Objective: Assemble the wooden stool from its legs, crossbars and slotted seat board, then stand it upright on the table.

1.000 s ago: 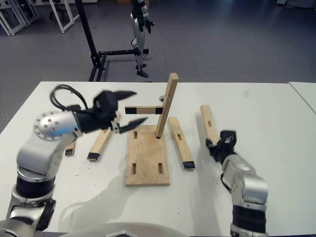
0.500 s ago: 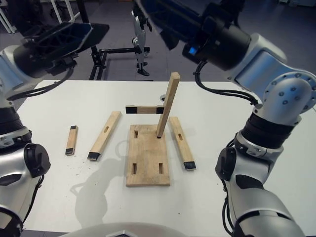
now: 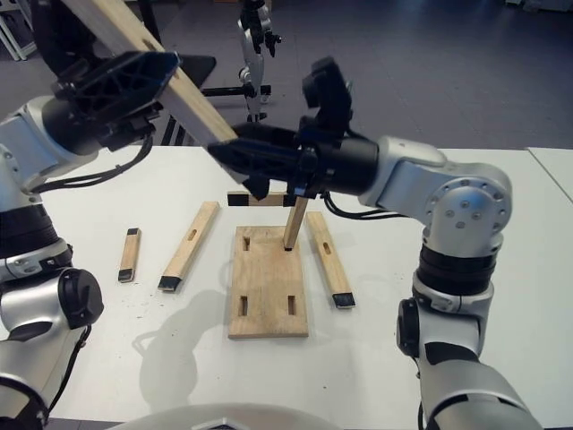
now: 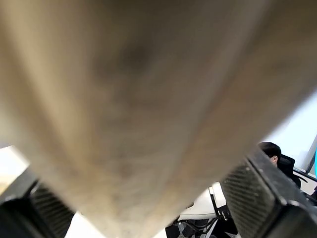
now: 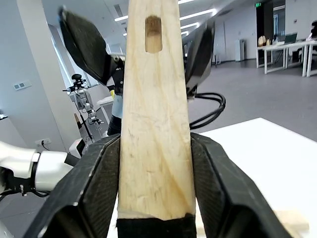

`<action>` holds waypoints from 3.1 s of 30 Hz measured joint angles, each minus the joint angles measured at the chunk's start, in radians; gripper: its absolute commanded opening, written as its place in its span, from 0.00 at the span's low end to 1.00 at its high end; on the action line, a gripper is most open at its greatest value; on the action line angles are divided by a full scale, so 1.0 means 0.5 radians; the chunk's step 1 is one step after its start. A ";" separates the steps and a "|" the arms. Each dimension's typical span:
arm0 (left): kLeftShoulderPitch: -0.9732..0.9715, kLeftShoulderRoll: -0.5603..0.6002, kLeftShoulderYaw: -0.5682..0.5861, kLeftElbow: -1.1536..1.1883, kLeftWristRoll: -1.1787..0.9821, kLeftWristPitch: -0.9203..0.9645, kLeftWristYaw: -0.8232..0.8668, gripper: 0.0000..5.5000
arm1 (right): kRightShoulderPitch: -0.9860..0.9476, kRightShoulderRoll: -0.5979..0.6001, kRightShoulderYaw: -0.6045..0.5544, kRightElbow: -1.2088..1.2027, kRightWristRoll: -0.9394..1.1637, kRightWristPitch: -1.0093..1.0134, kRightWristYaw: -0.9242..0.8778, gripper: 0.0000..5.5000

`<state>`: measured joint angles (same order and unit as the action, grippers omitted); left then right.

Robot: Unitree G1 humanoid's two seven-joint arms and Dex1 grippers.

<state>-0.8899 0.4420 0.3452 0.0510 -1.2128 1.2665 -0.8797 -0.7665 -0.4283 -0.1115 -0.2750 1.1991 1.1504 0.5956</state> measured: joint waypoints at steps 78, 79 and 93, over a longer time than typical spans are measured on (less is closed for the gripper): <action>0.184 0.567 -0.148 -0.187 0.361 -0.591 -0.282 0.38 | 1.014 -0.856 0.849 -0.693 -1.835 -0.503 0.141 0.69; 0.184 0.567 -0.148 -0.187 0.361 -0.591 -0.282 0.38 | 1.015 -0.827 0.852 -0.728 -1.817 -0.469 0.142 0.69; 0.184 0.567 -0.140 -0.202 0.349 -0.585 -0.269 0.38 | 1.168 -0.643 1.191 -0.602 -1.984 -0.548 0.073 0.69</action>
<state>-0.7982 0.7254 0.2752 -0.0499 -1.0383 0.9741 -1.0142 -0.1822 -0.7497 0.4838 -0.5761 0.2072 0.8765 0.6320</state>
